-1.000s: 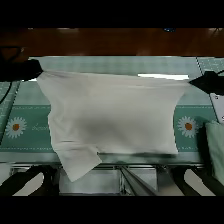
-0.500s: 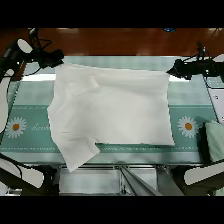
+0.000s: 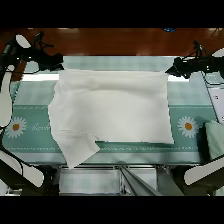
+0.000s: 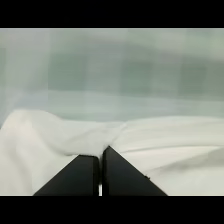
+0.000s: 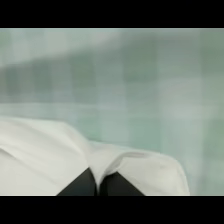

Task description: Fold the shirts.

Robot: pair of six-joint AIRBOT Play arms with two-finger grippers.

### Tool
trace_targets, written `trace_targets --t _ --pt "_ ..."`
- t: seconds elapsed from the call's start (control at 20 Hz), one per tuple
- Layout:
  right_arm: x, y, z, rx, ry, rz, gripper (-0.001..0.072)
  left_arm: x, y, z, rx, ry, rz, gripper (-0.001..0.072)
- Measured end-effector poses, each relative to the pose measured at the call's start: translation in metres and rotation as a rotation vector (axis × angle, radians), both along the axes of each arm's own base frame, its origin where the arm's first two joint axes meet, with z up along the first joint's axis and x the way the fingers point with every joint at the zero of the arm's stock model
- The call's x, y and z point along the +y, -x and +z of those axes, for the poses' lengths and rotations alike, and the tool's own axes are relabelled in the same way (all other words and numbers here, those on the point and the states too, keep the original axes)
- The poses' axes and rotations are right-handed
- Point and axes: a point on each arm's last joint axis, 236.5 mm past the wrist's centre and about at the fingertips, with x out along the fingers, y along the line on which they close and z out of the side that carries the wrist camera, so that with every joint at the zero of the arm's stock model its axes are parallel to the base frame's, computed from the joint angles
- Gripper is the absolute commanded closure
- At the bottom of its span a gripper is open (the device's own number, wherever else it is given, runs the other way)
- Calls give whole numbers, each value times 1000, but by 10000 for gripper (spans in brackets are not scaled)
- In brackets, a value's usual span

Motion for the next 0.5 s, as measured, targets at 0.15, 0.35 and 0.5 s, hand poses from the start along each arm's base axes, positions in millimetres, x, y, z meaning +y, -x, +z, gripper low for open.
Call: trace_targets --t 0.15,0.35,0.5 --pt "-9 33 -6 82 54 45 685 9 29 2 93 24 -62 681" --pt "-18 78 -31 214 96 73 685 2 76 -3 230 99 -138 681" --pt "-15 101 -47 276 93 97 685 1 109 -17 287 128 -120 681"
